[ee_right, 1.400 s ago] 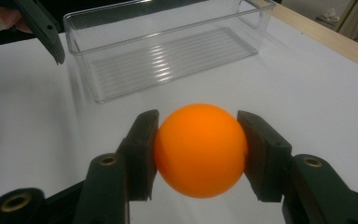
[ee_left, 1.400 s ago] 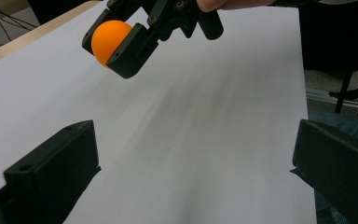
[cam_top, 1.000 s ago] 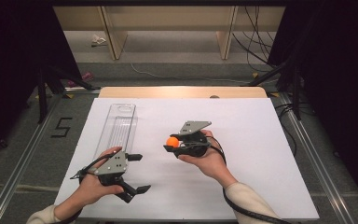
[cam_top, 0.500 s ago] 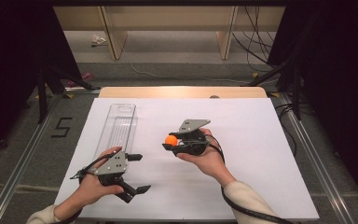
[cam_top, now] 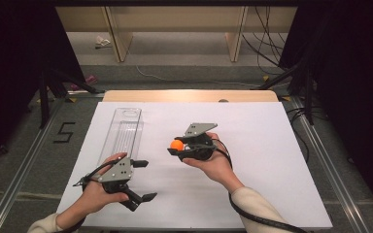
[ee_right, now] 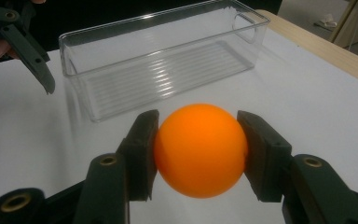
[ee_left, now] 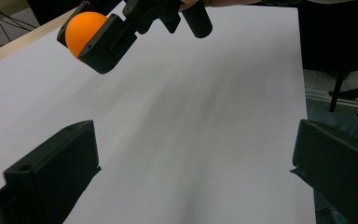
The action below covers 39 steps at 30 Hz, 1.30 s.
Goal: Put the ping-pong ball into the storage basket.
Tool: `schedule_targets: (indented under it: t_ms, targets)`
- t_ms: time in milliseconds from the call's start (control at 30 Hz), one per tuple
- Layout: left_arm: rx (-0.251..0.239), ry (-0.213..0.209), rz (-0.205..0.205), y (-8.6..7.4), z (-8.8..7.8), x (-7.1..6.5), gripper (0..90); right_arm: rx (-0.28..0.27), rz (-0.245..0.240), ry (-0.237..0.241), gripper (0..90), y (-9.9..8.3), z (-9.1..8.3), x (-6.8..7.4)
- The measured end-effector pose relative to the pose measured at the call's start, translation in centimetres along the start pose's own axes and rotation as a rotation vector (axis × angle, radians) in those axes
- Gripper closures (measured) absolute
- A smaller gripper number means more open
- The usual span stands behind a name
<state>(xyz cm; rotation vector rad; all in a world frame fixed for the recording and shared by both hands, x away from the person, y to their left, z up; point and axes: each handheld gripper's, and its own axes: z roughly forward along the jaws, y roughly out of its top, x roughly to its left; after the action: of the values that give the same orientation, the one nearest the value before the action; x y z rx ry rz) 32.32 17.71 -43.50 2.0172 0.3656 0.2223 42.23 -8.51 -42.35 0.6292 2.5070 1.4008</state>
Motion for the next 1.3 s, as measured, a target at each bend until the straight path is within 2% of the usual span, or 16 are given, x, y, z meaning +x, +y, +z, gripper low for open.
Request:
schedule_targets:
  t_ms: [1300]
  targets:
    - [0.0, -0.003, 0.003, 0.0, 0.0, 0.0, 0.0, -0.01, 0.003, 0.008, 51.5, 1.4, 1.6, -0.1]
